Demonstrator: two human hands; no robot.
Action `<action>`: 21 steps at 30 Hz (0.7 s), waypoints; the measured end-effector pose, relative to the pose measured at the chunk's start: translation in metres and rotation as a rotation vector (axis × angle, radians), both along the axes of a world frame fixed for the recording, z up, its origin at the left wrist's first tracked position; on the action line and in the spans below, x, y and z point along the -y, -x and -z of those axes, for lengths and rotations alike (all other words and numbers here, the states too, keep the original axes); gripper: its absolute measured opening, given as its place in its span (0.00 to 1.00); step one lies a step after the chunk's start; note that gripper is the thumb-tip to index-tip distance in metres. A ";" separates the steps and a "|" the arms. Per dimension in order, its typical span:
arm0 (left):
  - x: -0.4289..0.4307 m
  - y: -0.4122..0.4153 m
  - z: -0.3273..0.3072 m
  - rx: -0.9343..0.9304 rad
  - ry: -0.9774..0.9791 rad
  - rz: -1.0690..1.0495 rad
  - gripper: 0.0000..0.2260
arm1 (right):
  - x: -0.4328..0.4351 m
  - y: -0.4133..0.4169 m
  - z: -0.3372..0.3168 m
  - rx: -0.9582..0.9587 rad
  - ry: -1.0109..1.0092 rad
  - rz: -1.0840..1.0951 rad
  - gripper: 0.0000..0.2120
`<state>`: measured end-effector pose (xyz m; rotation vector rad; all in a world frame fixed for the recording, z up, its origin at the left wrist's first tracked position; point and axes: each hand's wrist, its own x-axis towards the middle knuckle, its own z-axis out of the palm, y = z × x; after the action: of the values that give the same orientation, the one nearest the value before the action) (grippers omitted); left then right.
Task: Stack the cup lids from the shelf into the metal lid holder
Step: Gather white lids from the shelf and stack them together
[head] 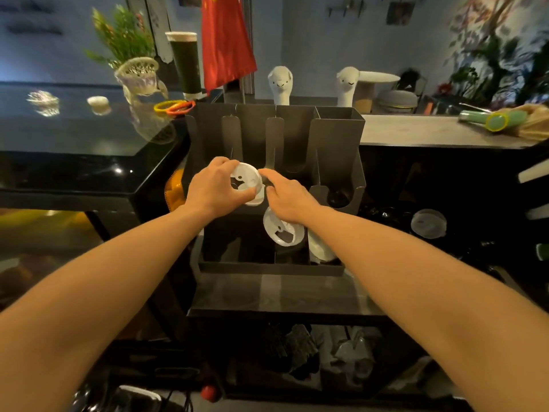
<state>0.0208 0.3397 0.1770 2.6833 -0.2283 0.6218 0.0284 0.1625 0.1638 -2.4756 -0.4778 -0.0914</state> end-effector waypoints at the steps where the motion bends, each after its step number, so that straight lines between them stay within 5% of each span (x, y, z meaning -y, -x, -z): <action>1: 0.000 -0.004 0.000 -0.006 -0.003 -0.014 0.30 | 0.000 -0.003 0.000 0.006 0.032 -0.008 0.24; 9: 0.002 -0.047 0.004 -0.044 -0.160 -0.031 0.26 | -0.010 -0.028 -0.014 0.156 0.218 -0.041 0.27; 16: 0.005 -0.073 0.006 -0.060 -0.385 0.143 0.24 | -0.006 -0.045 -0.020 0.095 0.378 -0.083 0.22; 21: 0.010 -0.085 0.017 -0.258 -0.446 0.140 0.27 | -0.014 -0.049 -0.025 -0.045 0.610 -0.140 0.18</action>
<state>0.1061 0.3300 0.1596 3.0973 -0.5322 0.1915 0.0777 0.1762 0.1892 -3.0142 -0.7447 0.1962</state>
